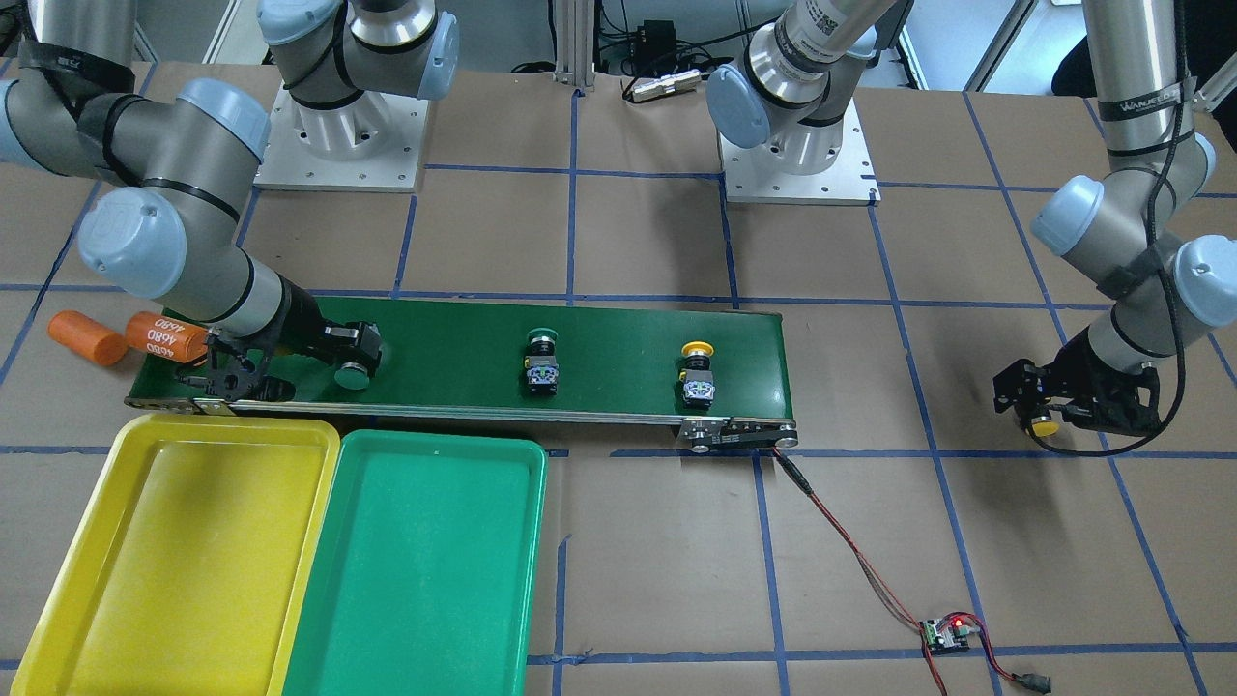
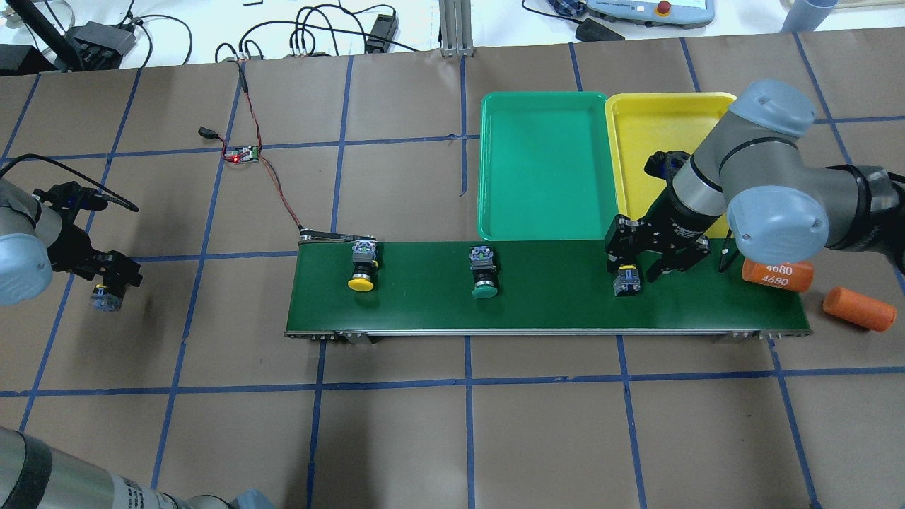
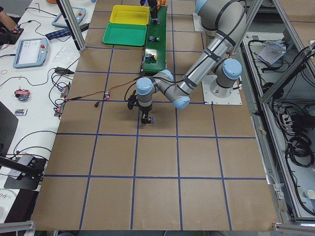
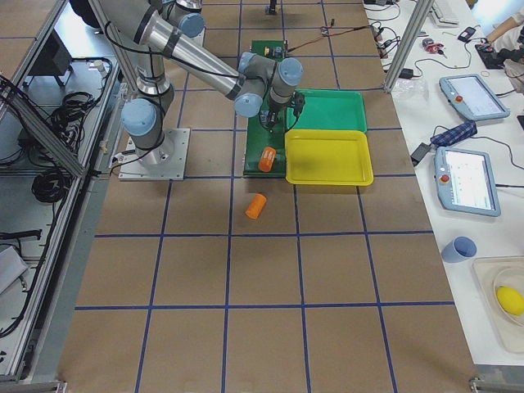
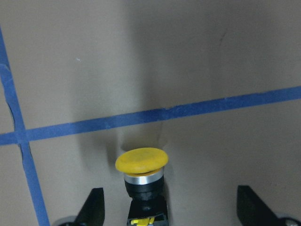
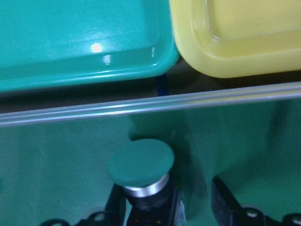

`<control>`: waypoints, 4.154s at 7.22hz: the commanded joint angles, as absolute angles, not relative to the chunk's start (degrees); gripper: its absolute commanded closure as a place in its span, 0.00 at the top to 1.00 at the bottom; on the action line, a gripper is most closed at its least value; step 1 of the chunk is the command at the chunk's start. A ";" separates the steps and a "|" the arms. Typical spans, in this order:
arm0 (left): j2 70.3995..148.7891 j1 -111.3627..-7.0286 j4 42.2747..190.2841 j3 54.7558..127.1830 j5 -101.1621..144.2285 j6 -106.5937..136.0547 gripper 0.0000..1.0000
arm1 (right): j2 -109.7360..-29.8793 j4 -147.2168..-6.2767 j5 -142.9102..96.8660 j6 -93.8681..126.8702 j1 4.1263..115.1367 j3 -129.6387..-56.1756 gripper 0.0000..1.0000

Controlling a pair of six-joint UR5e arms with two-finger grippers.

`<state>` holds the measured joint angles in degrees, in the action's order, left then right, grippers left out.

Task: Sort buttons by color to trays
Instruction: 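Carry green-capped button into green tray while left gripper grasps yellow button, then set yellow-capped button on belt start with left gripper while right returns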

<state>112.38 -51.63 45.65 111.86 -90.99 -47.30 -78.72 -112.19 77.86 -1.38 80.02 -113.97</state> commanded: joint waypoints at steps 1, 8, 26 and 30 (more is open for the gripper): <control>113.12 -51.59 45.35 111.62 -91.14 -47.37 0.00 | -79.35 -108.49 82.76 -1.58 80.33 -111.28 0.00; 103.81 -66.67 68.71 101.52 -90.09 -24.15 0.00 | -54.18 -115.91 77.70 13.29 90.68 -83.43 0.00; 99.59 -87.63 74.40 101.72 -87.63 -0.18 1.00 | -81.74 -108.28 84.98 -9.58 75.86 -108.55 1.00; 89.86 -87.45 89.43 95.72 -87.71 -0.35 1.00 | -81.13 -108.10 83.67 -9.67 76.20 -109.86 1.00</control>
<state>93.76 -87.30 85.03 96.51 -87.47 -0.36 -81.46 -107.76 84.22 -9.70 76.14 -109.57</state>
